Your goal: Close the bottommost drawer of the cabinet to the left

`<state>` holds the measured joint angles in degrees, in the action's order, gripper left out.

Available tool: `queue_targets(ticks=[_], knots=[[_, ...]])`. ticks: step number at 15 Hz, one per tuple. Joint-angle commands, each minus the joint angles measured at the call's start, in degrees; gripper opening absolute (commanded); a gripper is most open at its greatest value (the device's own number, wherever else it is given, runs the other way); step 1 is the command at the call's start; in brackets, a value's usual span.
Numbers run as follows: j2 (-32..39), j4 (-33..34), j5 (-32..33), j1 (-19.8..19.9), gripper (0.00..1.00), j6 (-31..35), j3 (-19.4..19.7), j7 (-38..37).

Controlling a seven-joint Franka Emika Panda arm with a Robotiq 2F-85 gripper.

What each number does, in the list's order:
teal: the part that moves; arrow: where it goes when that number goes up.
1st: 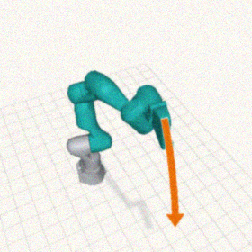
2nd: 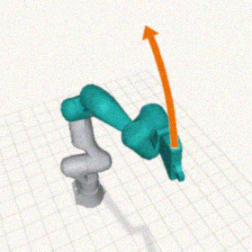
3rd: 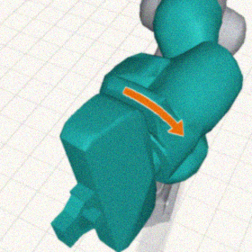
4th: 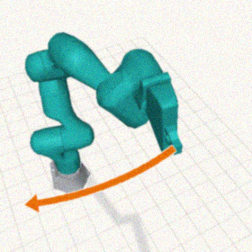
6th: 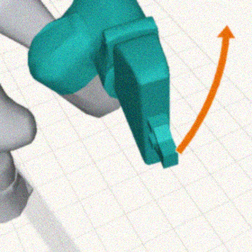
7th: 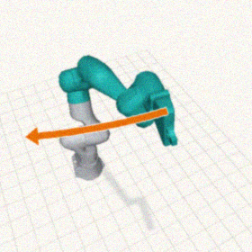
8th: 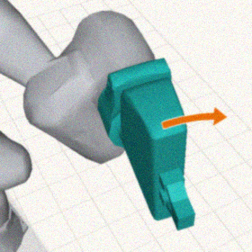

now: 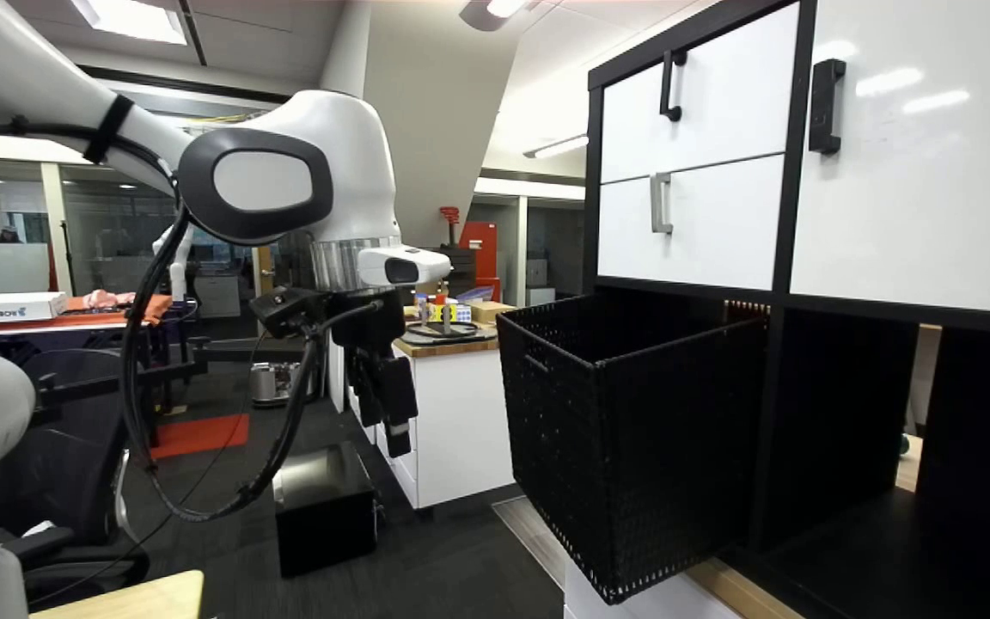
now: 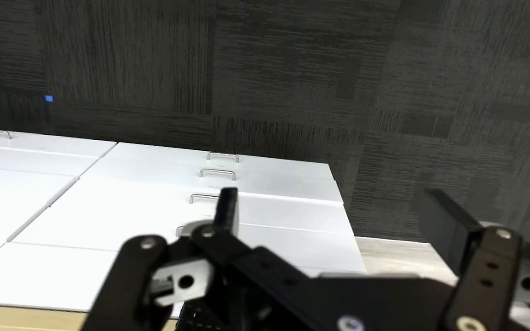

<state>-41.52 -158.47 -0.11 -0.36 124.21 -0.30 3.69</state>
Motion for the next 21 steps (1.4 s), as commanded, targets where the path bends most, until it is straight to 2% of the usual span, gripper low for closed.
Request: queue_targets(ticks=[1,7,11,15,21], knots=[[5.25,0.11,-2.98,-1.69,1.00,7.62,-0.90,-3.57],[15.92,2.27,-3.63,-2.91,1.00,21.64,-1.98,-4.10],[24.09,6.37,-3.24,-2.97,1.00,28.73,-2.23,-3.96],[31.98,13.27,-2.74,-2.69,1.00,32.29,-2.26,-3.58],[41.29,23.55,-0.86,-2.26,1.00,33.35,-2.31,-3.46]])
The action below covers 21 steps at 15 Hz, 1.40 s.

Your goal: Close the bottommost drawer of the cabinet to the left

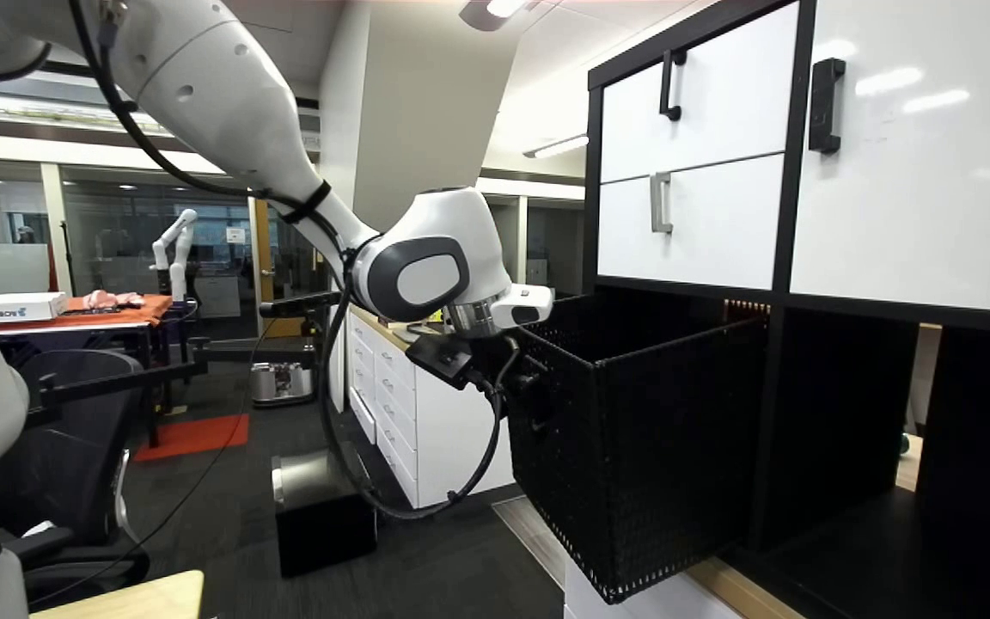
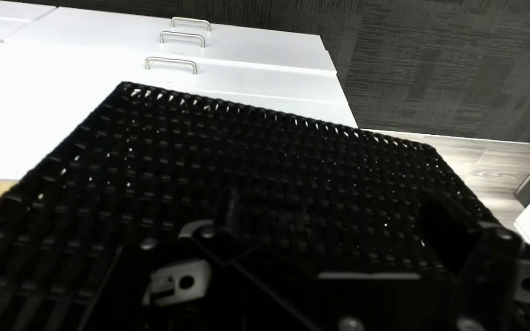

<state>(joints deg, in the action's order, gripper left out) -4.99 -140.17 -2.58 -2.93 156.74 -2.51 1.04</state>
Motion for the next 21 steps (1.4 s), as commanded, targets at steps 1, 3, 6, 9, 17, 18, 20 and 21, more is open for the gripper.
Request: queue_targets(ticks=[1,3,6,9,17,18,20,21], knots=[[5.99,6.84,2.00,0.33,1.00,0.68,-0.04,-0.77],[8.20,9.75,3.18,0.36,1.00,0.58,0.12,-0.89],[10.08,12.88,5.52,0.37,1.00,0.23,0.41,-1.04],[12.12,15.82,7.66,0.32,1.00,0.04,0.98,-1.05],[19.14,24.44,9.71,-0.24,1.00,-0.01,1.81,-1.15],[20.07,25.53,9.67,-0.27,1.00,0.09,1.84,-1.12],[21.78,27.58,9.79,-0.40,1.00,0.16,1.97,-1.12],[22.73,28.66,9.90,-0.48,1.00,0.22,2.08,-1.20]])
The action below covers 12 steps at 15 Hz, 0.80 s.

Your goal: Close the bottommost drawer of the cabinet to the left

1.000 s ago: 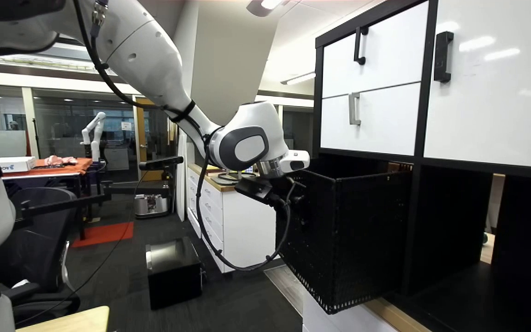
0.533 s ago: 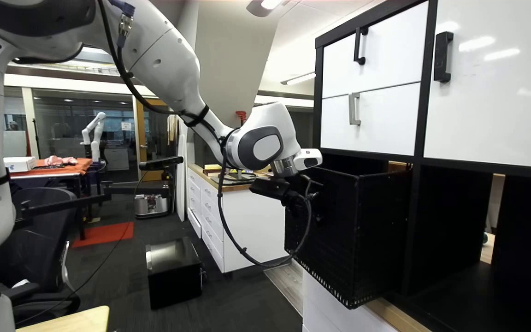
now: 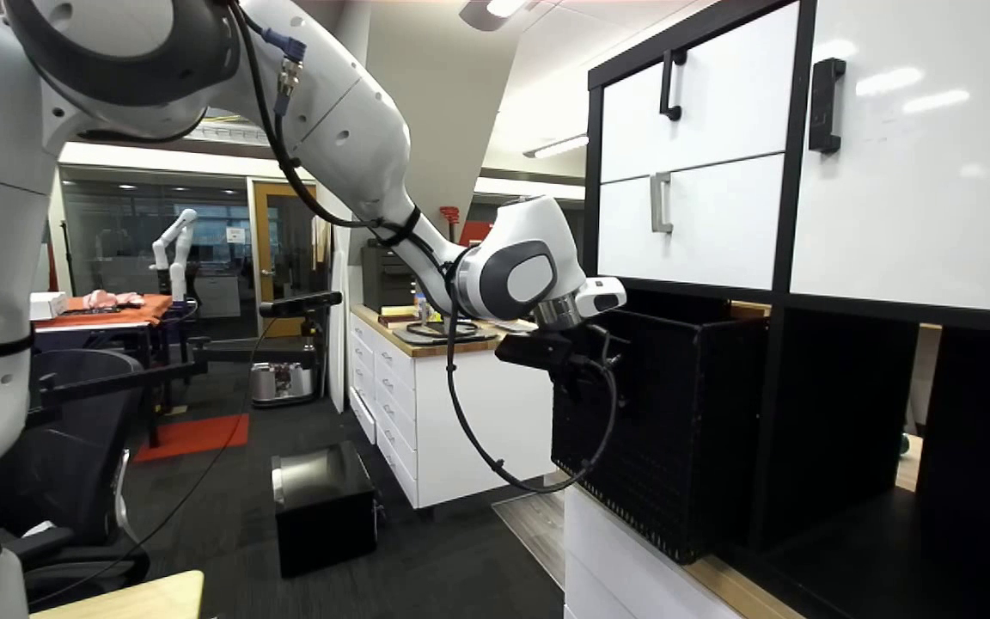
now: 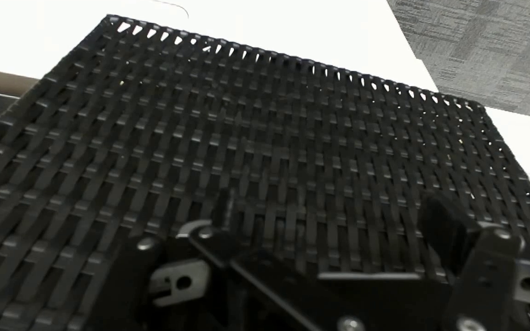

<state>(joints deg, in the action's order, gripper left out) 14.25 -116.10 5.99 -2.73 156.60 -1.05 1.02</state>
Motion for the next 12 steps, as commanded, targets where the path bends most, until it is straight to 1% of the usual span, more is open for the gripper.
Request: queue_targets(ticks=[1,8,12], knots=[[4.32,5.56,1.26,-0.71,1.00,0.34,0.66,-1.16],[9.04,11.99,1.03,-0.78,1.00,0.54,0.97,-0.71],[10.41,13.72,0.62,-0.52,1.00,0.81,0.78,-0.09]])
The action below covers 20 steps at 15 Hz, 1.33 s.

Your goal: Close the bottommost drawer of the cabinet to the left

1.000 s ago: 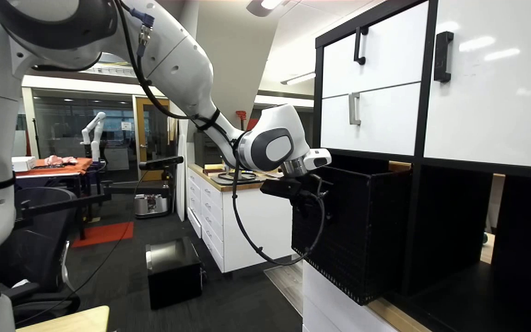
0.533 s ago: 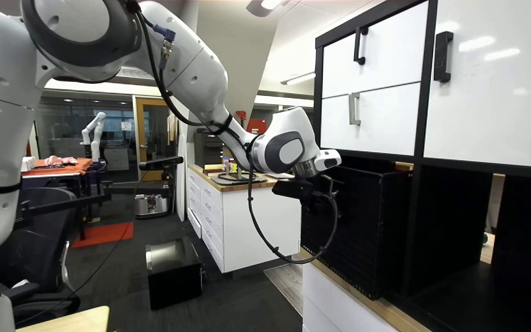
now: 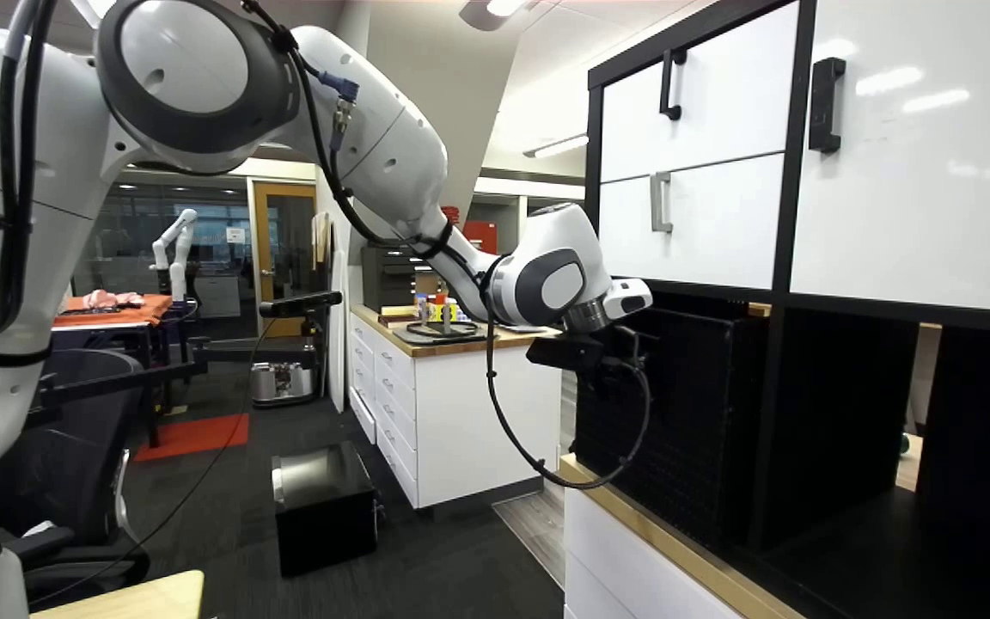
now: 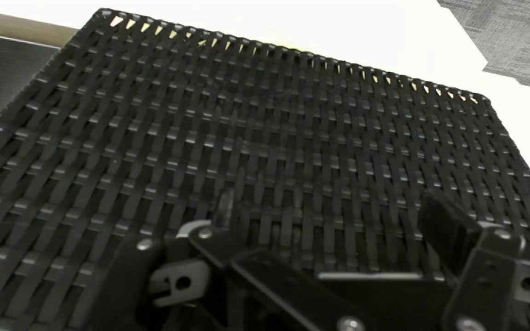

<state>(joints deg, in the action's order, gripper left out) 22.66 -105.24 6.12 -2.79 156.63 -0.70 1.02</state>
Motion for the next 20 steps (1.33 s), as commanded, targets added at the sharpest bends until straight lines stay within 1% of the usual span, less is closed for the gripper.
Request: queue_targets(ticks=[1,4,7,11,13,15,20], knots=[[1.89,2.61,0.19,-0.25,1.00,0.93,0.16,0.37],[-0.36,-0.95,-0.65,0.46,1.00,1.28,-0.57,1.61],[-4.32,-7.05,-3.26,1.79,1.00,0.86,-2.41,3.66],[-10.40,-14.60,-9.12,3.80,1.00,-3.74,-5.46,7.90],[-14.08,-17.53,-12.47,4.43,1.00,-8.27,-6.31,10.15],[-17.48,-19.32,-13.03,3.76,1.00,-13.70,-5.11,9.66],[-23.94,-19.55,-11.02,2.77,1.00,-29.00,-2.73,7.74]])
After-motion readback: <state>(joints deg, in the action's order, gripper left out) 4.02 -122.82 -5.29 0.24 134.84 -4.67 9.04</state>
